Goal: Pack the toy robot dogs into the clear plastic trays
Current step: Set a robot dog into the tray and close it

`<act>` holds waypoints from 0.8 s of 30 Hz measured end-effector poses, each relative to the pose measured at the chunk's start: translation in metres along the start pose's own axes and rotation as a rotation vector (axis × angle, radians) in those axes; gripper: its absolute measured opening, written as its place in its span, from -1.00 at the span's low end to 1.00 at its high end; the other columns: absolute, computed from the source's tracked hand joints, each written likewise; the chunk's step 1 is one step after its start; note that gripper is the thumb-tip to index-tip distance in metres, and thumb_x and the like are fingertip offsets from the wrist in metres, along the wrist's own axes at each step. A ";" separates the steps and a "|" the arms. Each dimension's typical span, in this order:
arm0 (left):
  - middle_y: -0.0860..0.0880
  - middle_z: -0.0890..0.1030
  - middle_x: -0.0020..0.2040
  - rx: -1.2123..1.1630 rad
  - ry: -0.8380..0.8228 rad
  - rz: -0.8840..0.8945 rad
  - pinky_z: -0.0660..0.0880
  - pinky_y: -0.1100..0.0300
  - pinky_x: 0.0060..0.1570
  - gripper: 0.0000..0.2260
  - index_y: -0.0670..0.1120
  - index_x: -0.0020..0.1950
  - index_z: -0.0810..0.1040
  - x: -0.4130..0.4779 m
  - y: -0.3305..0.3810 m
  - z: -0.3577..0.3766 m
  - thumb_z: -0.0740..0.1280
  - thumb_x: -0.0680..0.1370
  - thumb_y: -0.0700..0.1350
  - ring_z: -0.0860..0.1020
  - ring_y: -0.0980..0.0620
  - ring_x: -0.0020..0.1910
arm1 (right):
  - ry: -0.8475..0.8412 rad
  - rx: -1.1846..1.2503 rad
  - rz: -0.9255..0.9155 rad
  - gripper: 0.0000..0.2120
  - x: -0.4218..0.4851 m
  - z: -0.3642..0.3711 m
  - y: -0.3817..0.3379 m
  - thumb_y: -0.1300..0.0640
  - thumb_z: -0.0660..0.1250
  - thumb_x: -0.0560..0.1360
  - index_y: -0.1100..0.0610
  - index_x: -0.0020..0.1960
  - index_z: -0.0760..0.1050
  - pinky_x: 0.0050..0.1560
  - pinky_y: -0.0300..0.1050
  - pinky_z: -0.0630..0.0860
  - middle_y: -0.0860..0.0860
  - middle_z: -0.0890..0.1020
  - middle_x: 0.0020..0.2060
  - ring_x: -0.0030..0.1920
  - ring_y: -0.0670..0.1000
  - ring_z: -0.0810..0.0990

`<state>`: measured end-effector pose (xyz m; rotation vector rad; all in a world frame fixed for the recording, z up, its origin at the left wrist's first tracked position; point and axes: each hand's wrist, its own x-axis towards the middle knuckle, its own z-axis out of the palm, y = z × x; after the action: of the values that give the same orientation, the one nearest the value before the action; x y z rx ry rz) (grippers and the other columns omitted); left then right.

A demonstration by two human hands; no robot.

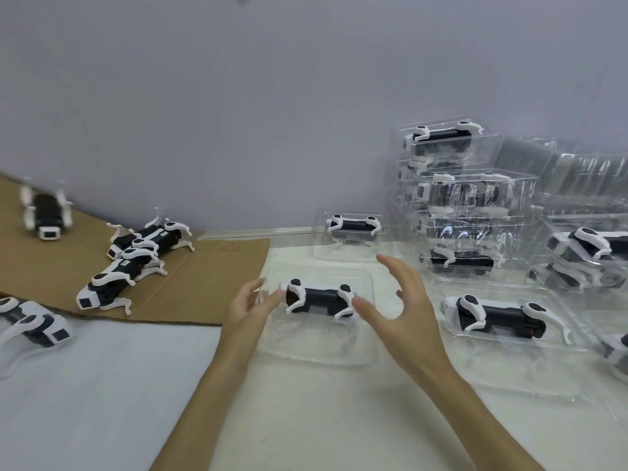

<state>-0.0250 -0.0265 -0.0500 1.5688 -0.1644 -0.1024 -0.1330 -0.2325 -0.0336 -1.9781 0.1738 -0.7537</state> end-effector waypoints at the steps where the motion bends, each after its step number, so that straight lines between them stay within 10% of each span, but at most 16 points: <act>1: 0.20 0.55 0.21 0.035 0.007 0.024 0.39 0.35 0.08 -0.59 0.12 0.28 0.52 0.000 -0.001 0.001 0.52 0.47 0.06 0.49 0.20 0.28 | -0.026 -0.087 -0.101 -0.37 -0.002 0.001 -0.002 -0.03 0.53 0.45 -0.16 0.45 0.36 0.44 -0.15 0.24 -0.22 0.35 0.42 0.44 -0.25 0.30; 4: 0.13 0.57 0.16 0.083 0.050 0.053 0.39 0.34 -0.06 -0.70 0.10 0.25 0.54 -0.001 -0.005 0.003 0.48 0.54 -0.04 0.49 0.32 0.11 | -0.174 -0.347 -0.306 -0.34 -0.006 0.007 -0.011 -0.17 0.45 0.39 -0.20 0.44 0.33 0.43 -0.16 0.12 -0.15 0.22 0.54 0.51 -0.13 0.23; 11: 0.05 0.65 -0.03 0.025 0.115 0.097 0.55 0.03 -0.07 -0.74 0.07 0.08 0.63 -0.003 -0.007 0.006 0.43 0.41 0.05 0.65 -0.07 0.03 | -0.672 -0.809 -0.230 -0.27 0.032 0.028 -0.022 -0.25 0.52 0.29 -0.02 0.29 0.25 0.58 0.12 -0.11 0.07 -0.05 0.62 0.62 0.05 -0.22; 18: 0.21 0.66 -0.05 0.031 0.108 0.144 0.57 0.11 -0.11 -0.75 0.11 0.07 0.64 -0.003 -0.011 0.011 0.37 0.43 0.10 0.66 0.02 -0.08 | -0.818 -0.855 -0.214 -0.29 0.070 0.025 -0.029 -0.33 0.55 0.22 -0.09 0.17 0.27 0.42 0.01 0.21 -0.05 0.33 0.30 0.34 0.02 0.31; 24: 0.13 0.69 -0.01 -0.036 0.107 0.159 0.57 0.24 -0.19 -0.73 0.07 0.06 0.66 -0.001 -0.015 0.013 0.26 0.49 0.10 0.67 0.11 -0.08 | -0.800 -0.855 -0.234 -0.32 0.087 0.024 -0.027 -0.31 0.55 0.23 -0.11 0.18 0.31 0.14 -0.07 0.27 -0.08 0.39 0.12 0.11 0.02 0.37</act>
<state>-0.0277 -0.0388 -0.0647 1.5155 -0.2013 0.1025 -0.0546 -0.2372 0.0185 -2.9922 -0.2691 0.0754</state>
